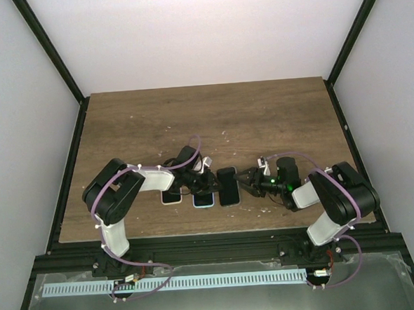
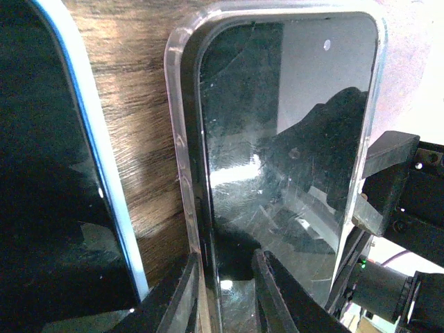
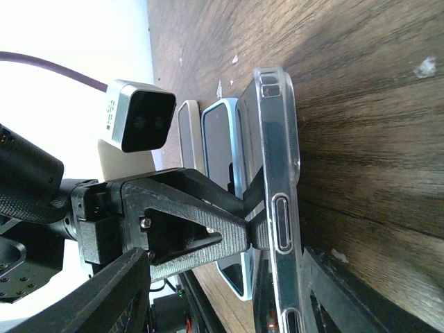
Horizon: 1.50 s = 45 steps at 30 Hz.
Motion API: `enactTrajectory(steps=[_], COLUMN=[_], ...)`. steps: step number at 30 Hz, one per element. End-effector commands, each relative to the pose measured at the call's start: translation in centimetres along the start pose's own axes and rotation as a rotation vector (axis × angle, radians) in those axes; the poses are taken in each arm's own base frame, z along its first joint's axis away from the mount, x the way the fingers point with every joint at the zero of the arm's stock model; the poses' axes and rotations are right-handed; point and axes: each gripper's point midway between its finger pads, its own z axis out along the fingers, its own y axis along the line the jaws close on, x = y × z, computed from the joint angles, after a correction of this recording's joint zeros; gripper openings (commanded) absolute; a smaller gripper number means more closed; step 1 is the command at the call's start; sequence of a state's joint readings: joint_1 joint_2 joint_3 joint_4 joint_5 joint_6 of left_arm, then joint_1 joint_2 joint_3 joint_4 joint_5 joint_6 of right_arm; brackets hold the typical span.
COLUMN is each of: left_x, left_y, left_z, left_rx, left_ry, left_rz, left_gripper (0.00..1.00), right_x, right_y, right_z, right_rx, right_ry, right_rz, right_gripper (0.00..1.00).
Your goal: Put the phone into the phone case
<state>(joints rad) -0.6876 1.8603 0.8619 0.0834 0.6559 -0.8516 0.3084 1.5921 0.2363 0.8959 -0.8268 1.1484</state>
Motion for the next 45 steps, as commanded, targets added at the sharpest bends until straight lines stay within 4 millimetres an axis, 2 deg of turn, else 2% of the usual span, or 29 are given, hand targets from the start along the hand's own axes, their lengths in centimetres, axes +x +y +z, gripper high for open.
enactTrajectory(steps=[1,12,17,23,29,37,45], left_x=[0.8,0.7,0.8,0.8,0.8,0.7,-0.1], left_y=[0.1,-0.3,-0.3,-0.8,-2.0,-3.6,-5.8], left_z=[0.6,0.2,0.1,0.1,-0.2,-0.9,-3.7], left_rx=[-0.002,-0.003,-0.005,0.015,0.062,0.108,0.146], left_ry=[0.013,0.002,0.002,0.012,0.017,0.013,-0.043], left_rz=[0.035,0.045,0.044,0.041,0.043,0.044,0.072], left_gripper=[0.25,0.27,0.27,0.27,0.27,0.30,0.40], right_x=[2.5,2.7,1.9,1.0,0.9,1.2,1.4], right_y=[3.8,1.8,-0.8,-2.1,-2.1,-0.8,-0.3], right_z=[0.5,1.0,1.1,1.1,1.0,1.0,0.8], right_rx=[-0.149,-0.073,0.070,0.158,0.163,0.099,0.084], right_ry=[0.169,0.208,0.149,0.110,0.104,0.118,0.119], right_rz=[-0.082,-0.070,-0.038,-0.047,-0.072,-0.099,-0.121], right_gripper=[0.60,0.56,0.39,0.23,0.16,0.08,0.03])
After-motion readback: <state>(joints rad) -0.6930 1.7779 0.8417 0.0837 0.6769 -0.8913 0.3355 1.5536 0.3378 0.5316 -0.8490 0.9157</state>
